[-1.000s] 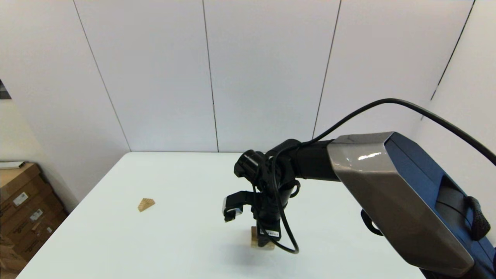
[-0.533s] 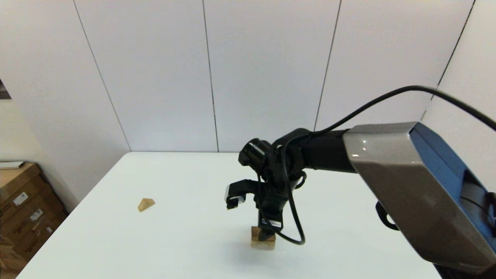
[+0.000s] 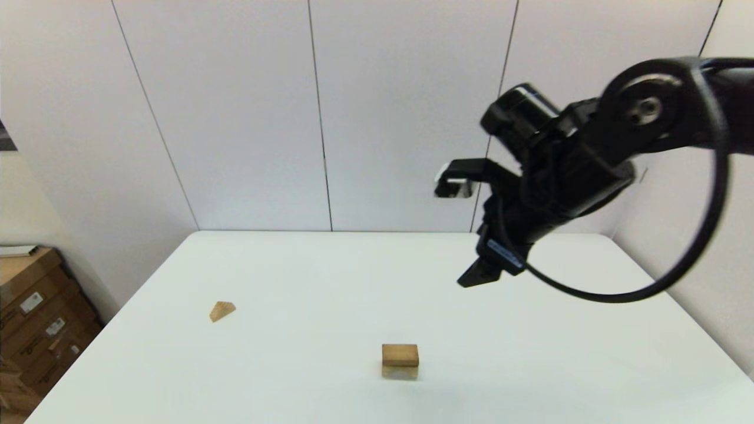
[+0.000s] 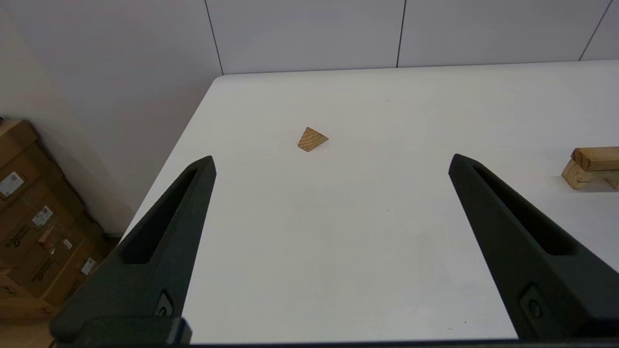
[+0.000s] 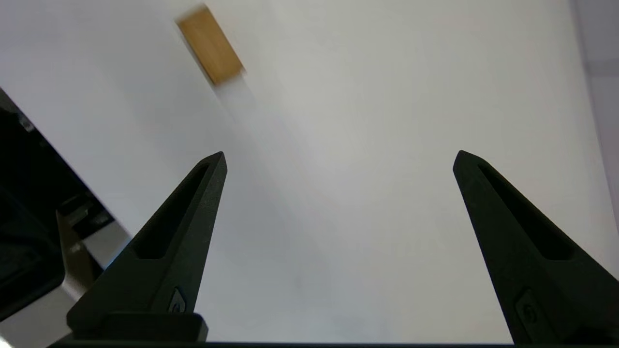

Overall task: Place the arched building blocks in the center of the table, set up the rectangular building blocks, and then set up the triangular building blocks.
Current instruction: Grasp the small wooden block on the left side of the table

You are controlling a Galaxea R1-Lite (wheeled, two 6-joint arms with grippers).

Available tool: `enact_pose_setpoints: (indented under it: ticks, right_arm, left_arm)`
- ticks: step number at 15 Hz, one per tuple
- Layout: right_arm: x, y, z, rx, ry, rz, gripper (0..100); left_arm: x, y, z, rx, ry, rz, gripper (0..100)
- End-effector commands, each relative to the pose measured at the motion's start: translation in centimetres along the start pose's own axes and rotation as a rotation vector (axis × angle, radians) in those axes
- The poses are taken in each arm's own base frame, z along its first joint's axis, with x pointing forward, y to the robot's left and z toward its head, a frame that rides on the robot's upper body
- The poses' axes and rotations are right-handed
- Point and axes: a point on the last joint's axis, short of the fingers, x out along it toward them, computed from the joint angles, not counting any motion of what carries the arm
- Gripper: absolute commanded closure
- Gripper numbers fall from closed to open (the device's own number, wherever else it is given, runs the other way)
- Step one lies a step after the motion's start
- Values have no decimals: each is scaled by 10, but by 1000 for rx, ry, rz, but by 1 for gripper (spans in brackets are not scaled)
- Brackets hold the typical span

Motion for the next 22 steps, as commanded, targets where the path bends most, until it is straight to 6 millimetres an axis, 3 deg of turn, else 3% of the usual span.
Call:
enact_pose_setpoints:
  ticks: [1,3,6,12,16,22]
  right_arm:
    - [-119,20,-127,272,-27,-206,0]
    - [-139,55,-179,374,-26,-297,0]
    - [-143,98,-225,481,-70,-455,0]
    - [-106,174,-285,440,-293,-703,0]
    - [-101,194,-302,404,-506,-773,0]
    - [-52,206,-329,496,-635,-851,0]
  left_arm:
    - [0,0,0,0,1,1,0]
    - [0,0,0,0,1,1,0]
    - [0,0,0,0,1,1,0]
    - [0,0,0,0,1,1,0]
    - [0,0,0,0,1,1,0]
    - [0,0,0,0,1,1,0]
